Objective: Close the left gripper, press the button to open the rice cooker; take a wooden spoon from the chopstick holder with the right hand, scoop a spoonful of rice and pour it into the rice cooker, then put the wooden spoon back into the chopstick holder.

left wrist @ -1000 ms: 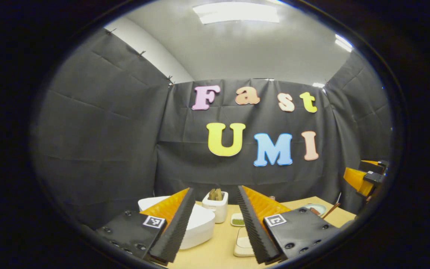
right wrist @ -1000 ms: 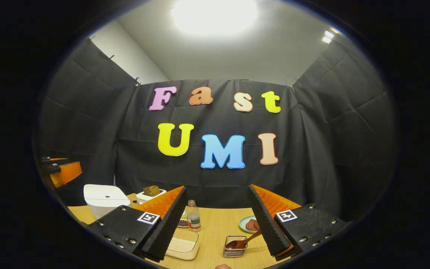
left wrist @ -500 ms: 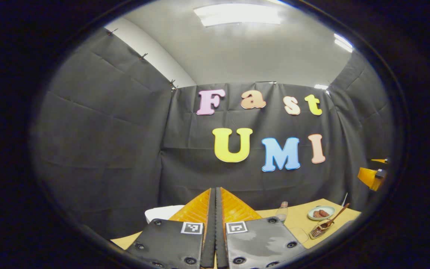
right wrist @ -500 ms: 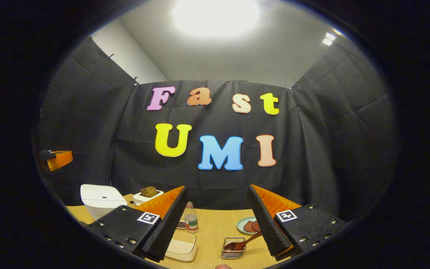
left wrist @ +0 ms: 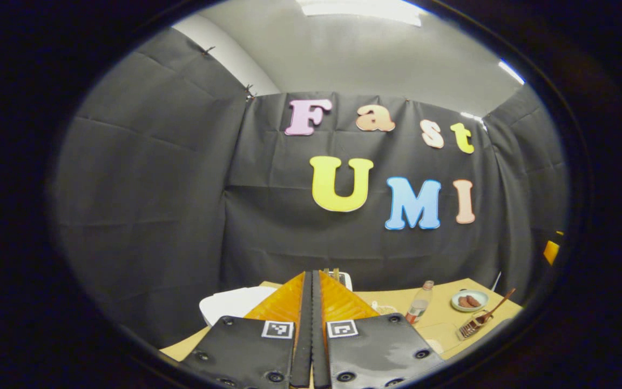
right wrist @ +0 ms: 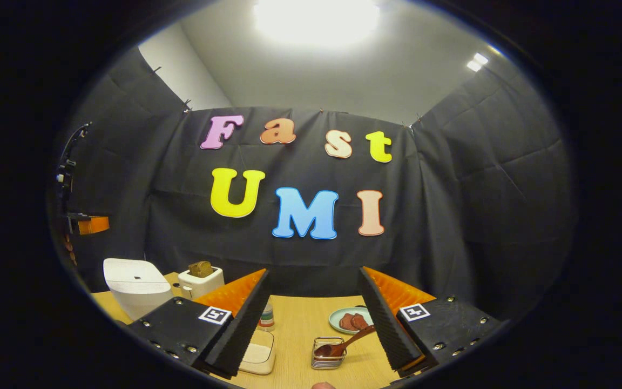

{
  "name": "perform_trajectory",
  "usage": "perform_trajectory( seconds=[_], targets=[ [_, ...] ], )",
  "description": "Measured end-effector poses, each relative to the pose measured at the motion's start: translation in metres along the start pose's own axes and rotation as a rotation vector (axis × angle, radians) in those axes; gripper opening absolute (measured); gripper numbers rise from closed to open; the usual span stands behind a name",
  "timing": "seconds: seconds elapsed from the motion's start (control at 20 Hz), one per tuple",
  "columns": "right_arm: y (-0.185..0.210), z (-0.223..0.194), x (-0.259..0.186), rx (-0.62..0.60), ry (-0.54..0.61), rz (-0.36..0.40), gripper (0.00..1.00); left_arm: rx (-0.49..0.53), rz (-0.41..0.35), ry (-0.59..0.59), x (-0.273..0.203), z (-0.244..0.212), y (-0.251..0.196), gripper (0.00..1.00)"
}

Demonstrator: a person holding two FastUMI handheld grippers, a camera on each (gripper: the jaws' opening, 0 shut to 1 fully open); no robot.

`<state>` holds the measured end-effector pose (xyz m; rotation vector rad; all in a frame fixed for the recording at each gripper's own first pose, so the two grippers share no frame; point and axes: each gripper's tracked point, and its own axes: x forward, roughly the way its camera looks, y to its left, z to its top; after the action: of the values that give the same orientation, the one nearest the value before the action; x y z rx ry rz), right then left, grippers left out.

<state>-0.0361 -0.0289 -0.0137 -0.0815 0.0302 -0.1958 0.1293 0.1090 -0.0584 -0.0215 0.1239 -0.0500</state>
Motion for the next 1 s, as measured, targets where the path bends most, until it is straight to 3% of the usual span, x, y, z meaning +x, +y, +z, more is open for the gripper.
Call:
perform_trajectory(
  seconds=[0.55, 0.85, 1.0],
  targets=[
    [-0.004, -0.015, -0.007, -0.067, 0.063, -0.106, 0.97, -0.022, -0.027, 0.242, 0.087, -0.120, 0.033, 0.09],
    [-0.002, -0.019, -0.007, -0.078, 0.081, -0.118, 0.95, -0.049, -0.001, 0.341, 0.093, -0.168, 0.043, 0.09],
    [-0.002, -0.020, -0.006, -0.085, 0.086, -0.112, 0.95, -0.052, -0.014, 0.331, 0.092, -0.171, 0.040, 0.09]
  ],
)
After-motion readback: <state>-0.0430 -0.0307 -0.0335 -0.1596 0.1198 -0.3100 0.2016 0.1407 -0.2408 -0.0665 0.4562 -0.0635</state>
